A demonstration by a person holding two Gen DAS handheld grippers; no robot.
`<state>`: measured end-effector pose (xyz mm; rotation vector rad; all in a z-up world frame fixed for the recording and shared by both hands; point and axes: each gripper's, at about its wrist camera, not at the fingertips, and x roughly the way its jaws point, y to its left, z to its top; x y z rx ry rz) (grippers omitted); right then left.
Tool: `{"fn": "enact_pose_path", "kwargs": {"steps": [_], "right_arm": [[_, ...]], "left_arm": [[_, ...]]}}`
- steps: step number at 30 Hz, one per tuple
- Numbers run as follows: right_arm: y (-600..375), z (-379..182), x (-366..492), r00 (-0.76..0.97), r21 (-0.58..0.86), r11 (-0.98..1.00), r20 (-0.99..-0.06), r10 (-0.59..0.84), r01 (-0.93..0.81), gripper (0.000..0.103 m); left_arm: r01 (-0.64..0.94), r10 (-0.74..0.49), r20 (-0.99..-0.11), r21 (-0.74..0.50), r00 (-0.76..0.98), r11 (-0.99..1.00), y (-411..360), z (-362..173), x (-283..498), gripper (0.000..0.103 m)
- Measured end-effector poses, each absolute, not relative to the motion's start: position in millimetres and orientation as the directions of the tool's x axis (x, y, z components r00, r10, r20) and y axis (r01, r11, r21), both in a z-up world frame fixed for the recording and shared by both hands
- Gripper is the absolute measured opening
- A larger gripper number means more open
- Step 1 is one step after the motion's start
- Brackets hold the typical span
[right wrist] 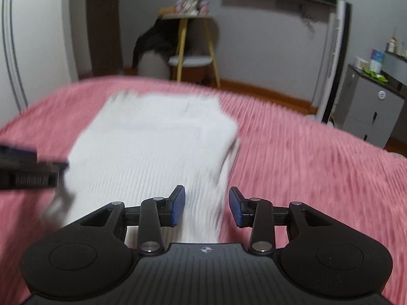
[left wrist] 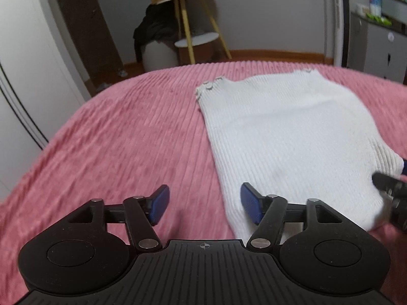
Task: Fold small clothes
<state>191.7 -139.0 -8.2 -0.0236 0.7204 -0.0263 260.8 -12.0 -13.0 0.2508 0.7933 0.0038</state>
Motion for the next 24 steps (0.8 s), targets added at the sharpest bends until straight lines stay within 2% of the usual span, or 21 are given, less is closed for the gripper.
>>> {"fn": "enact_pose_path", "kwargs": {"steps": [3, 9, 11, 12, 13, 14, 15, 16, 24], "right_arm": [[-133.6, -22.6, 191.1, 0.72, -0.085, 0.996, -0.693, -0.047, -0.017, 0.038], [-137.1, 1.0, 185.0, 0.699, -0.066, 0.998, -0.712, -0.058, 0.016, 0.042], [-134.2, 9.9, 174.8, 0.7, -0.071, 0.997, -0.712, -0.063, 0.018, 0.057], [-132.7, 14.0, 168.8, 0.696, -0.072, 0.997, -0.715, -0.066, 0.021, 0.072], [-131.7, 17.8, 163.6, 0.687, -0.074, 0.997, -0.724, -0.071, 0.024, 0.083], [-130.5, 19.7, 158.5, 0.675, -0.076, 0.997, -0.735, -0.072, 0.024, 0.087], [-127.6, 21.5, 153.3, 0.656, -0.075, 0.997, -0.751, -0.071, 0.022, 0.096], [-126.4, 22.6, 150.1, 0.634, -0.072, 0.997, -0.77, -0.074, 0.028, 0.099], [-121.2, 30.7, 140.4, 0.539, -0.013, 0.996, -0.84, -0.058, 0.086, 0.099]], "left_arm": [[0.082, 0.093, -0.75, 0.192, 0.654, 0.978, -2.1, -13.9, 260.3, 0.073], [0.023, 0.077, -0.819, 0.109, 0.568, 0.994, 16.5, -9.2, 247.9, 0.075], [0.028, 0.047, -0.816, 0.077, 0.577, 0.997, 16.0, -2.6, 234.7, 0.091], [0.027, 0.039, -0.807, 0.068, 0.59, 0.997, 15.1, 1.8, 226.7, 0.098], [0.029, 0.034, -0.8, 0.064, 0.599, 0.998, 14.0, 4.7, 217.9, 0.099], [0.034, 0.031, -0.802, 0.063, 0.597, 0.997, 11.7, 7.2, 211.7, 0.1], [0.036, 0.028, -0.808, 0.061, 0.589, 0.997, 10.0, 9.2, 206.3, 0.101], [0.041, 0.024, -0.817, 0.058, 0.576, 0.997, 8.3, 10.4, 202.3, 0.101], [0.043, 0.021, -0.856, 0.05, 0.516, 0.998, 7.7, 17.9, 182.0, 0.101]]}}
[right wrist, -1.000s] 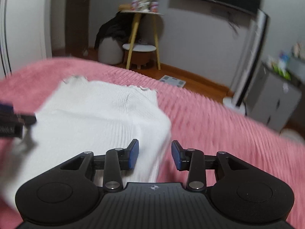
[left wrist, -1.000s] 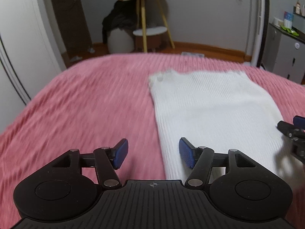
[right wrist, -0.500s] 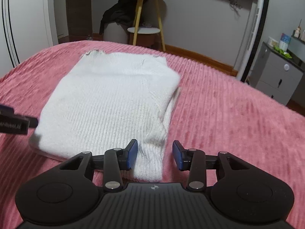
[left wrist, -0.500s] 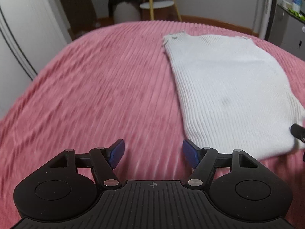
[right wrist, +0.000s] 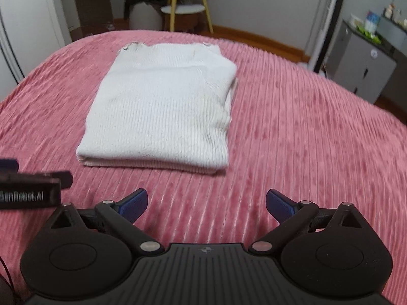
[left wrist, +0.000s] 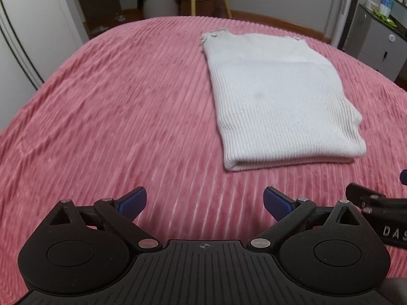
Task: Fold small clothes
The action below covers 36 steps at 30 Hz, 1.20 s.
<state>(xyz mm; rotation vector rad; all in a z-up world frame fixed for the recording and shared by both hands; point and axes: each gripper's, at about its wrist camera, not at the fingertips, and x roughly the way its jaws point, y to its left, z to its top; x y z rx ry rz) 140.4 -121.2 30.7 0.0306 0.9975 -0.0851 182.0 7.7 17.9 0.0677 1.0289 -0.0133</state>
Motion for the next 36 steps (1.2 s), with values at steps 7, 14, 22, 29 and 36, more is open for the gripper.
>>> {"fn": "enact_pose_path", "kwargs": {"steps": [7, 14, 22, 29, 36], "right_arm": [[-122.6, 45.8, 139.0, 0.539, -0.009, 0.995, -0.84, -0.062, 0.099, 0.099], [-115.3, 54.7, 136.5, 0.544, -0.066, 0.996, -0.834, -0.089, 0.062, 0.099], [-112.6, 61.5, 135.8, 0.542, -0.055, 0.996, -0.836, -0.084, 0.069, 0.099], [-112.6, 63.8, 134.9, 0.542, -0.063, 0.996, -0.836, -0.087, 0.063, 0.099], [-112.3, 67.7, 134.4, 0.549, -0.07, 0.996, -0.831, -0.092, 0.06, 0.099]], "left_arm": [[0.051, 0.025, -0.855, 0.06, 0.518, 0.997, 5.2, 27.0, 176.2, 0.101], [0.043, 0.024, -0.855, 0.054, 0.518, 0.998, 7.0, 30.8, 171.6, 0.101], [0.04, 0.017, -0.85, 0.044, 0.526, 0.998, 9.8, 38.8, 169.3, 0.101], [0.047, 0.016, -0.846, 0.048, 0.534, 0.998, 6.4, 42.6, 168.6, 0.101], [0.057, 0.006, -0.842, 0.044, 0.539, 0.997, 3.9, 45.8, 168.1, 0.101]]}}
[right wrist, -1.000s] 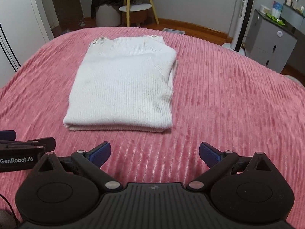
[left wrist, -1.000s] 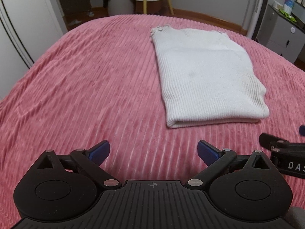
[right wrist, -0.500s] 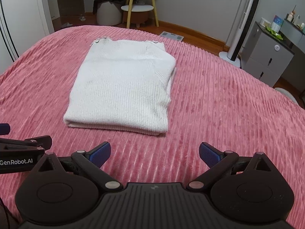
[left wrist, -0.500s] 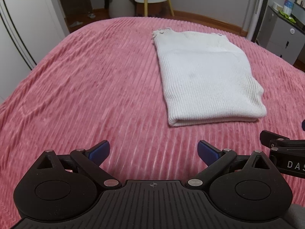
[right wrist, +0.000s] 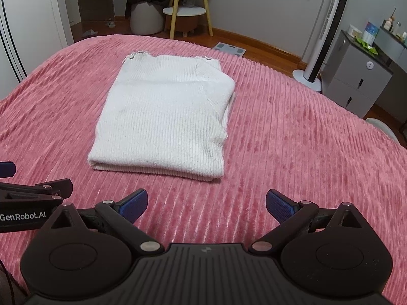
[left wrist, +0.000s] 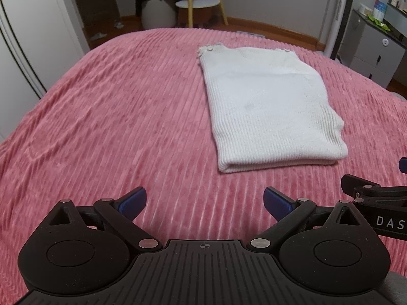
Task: Fold small clothes
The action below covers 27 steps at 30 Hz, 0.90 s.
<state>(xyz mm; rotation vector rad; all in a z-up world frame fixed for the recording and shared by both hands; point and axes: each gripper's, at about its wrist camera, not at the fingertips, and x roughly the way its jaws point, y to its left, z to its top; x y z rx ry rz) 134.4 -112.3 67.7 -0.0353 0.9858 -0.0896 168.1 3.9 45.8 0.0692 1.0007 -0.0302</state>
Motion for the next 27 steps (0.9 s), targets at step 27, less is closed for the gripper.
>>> {"fn": "enact_pose_path", "kwargs": {"steps": [27], "right_arm": [[-116.6, 67.5, 139.4, 0.548, -0.056, 0.995, -0.831, -0.094, 0.086, 0.099]], "left_arm": [[0.066, 0.002, -0.841, 0.045, 0.54, 0.997, 2.4, 45.3, 174.2, 0.101]]}}
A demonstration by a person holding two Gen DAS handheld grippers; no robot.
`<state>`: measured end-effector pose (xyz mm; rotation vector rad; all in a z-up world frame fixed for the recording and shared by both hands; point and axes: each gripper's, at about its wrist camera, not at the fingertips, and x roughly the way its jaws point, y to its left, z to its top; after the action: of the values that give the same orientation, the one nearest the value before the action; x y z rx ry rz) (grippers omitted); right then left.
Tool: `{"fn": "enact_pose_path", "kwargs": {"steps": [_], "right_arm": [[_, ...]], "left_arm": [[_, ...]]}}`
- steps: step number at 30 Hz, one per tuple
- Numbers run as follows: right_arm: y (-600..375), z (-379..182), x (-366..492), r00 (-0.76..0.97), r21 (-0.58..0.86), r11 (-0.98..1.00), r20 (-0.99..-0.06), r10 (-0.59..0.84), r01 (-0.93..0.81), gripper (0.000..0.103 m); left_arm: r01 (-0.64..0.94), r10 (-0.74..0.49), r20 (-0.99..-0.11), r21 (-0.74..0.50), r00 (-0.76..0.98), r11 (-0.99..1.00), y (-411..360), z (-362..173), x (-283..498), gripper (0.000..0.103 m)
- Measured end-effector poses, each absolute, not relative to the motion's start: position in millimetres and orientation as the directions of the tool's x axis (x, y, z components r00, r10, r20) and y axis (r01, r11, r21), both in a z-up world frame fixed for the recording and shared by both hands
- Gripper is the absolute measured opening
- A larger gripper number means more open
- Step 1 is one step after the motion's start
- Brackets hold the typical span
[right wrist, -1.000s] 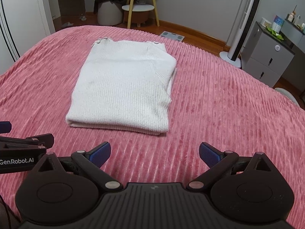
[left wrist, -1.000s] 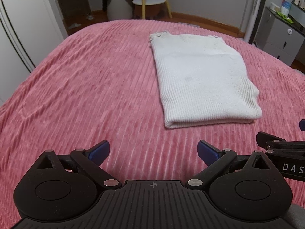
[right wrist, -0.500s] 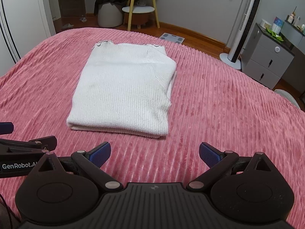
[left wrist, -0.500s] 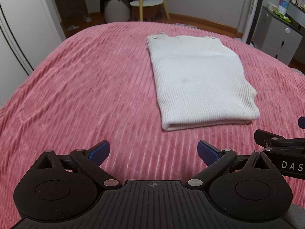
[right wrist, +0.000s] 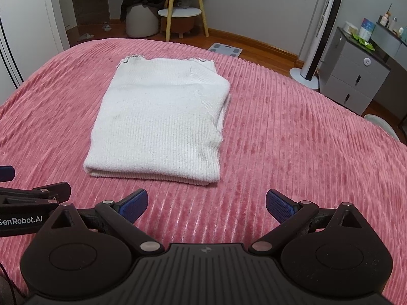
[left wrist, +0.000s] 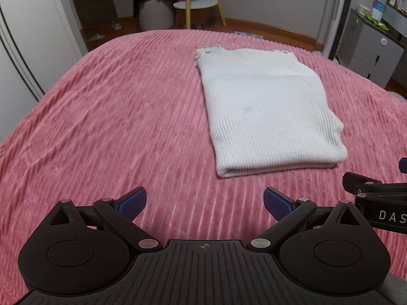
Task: Fold small clothes
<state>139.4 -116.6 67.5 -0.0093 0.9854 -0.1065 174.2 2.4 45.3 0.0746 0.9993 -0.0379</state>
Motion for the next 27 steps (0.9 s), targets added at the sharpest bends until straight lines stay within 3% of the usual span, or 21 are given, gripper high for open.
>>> {"fn": "enact_pose_path", "kwargs": {"steps": [27], "right_arm": [[-119.0, 67.5, 135.5, 0.561, -0.021, 0.995, -0.825, -0.072, 0.097, 0.099]], "left_arm": [[0.085, -0.011, -0.827, 0.045, 0.562, 0.995, -0.7, 49.5, 169.4, 0.101]]}}
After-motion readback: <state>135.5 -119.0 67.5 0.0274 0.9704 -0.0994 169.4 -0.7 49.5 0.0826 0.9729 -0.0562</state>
